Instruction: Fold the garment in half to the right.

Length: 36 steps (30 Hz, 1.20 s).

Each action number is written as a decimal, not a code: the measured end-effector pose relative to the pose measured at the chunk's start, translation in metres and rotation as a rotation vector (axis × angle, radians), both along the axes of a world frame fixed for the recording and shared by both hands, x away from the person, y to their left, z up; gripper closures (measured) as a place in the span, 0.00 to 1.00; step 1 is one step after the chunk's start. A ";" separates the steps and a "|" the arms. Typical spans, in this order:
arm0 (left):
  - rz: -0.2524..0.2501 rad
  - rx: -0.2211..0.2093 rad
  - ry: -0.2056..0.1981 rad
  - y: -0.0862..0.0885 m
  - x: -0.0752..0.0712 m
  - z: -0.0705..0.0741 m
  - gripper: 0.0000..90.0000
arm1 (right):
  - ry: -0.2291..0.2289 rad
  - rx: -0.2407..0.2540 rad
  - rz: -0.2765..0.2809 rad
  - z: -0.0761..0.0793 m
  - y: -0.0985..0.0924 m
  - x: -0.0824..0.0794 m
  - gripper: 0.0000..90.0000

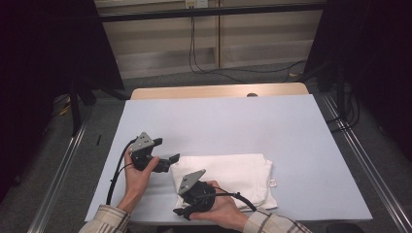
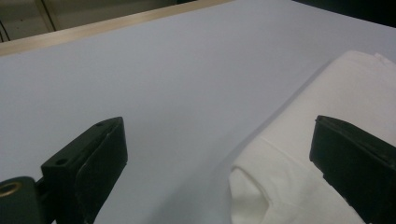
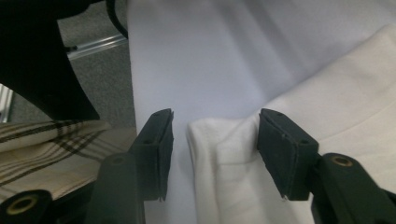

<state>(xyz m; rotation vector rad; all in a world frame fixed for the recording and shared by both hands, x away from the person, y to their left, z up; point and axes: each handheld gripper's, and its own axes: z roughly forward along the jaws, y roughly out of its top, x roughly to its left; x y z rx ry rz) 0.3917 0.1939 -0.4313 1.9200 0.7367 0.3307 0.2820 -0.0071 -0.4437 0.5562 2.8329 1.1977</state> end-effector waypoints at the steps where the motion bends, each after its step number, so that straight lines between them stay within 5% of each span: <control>1: 0.000 0.005 -0.001 0.000 0.000 0.000 0.05 | -0.009 -0.008 0.004 0.000 0.001 -0.001 0.51; 6: -0.005 -0.023 0.017 0.000 0.001 -0.001 0.04 | -0.075 -0.033 -0.002 -0.003 0.006 -0.011 0.54; 10: 0.007 -0.001 0.008 0.001 0.000 -0.001 0.04 | -0.106 -0.033 -0.009 -0.006 0.005 -0.013 0.60; 12: 0.005 0.002 0.009 0.001 0.000 0.000 0.04 | -0.109 -0.035 -0.017 -0.005 0.003 -0.010 0.69; 16: -0.006 -0.005 0.053 0.001 0.000 0.000 0.04 | -0.120 -0.050 -0.009 -0.004 0.004 -0.010 0.70; 25: -0.004 0.009 0.081 -0.005 -0.001 -0.002 0.04 | -0.120 -0.063 -0.023 -0.003 0.001 -0.007 0.84; 36: -0.017 0.094 0.153 -0.010 -0.002 -0.009 0.05 | -0.092 -0.043 -0.051 -0.003 -0.002 -0.003 0.92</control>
